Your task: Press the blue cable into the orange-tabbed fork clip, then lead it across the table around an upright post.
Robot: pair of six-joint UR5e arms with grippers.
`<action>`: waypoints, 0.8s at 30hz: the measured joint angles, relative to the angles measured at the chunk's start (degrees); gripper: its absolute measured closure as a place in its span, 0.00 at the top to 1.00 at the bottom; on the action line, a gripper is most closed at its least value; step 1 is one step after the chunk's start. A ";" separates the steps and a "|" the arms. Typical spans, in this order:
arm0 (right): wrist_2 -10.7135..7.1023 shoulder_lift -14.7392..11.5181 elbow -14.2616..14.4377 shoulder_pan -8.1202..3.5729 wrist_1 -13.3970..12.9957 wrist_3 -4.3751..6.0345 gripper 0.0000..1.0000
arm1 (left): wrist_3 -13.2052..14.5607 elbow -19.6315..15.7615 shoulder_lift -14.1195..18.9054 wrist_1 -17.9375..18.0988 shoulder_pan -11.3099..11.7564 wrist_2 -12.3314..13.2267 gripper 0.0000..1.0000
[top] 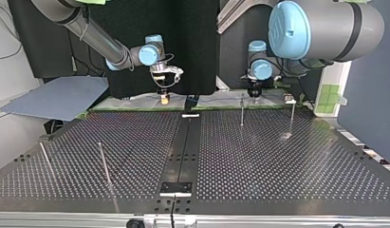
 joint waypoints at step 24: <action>0.00 -0.01 0.00 0.34 0.51 0.00 0.00 | 0.12 -9.73 7.59 4.58 0.05 5.22 1.00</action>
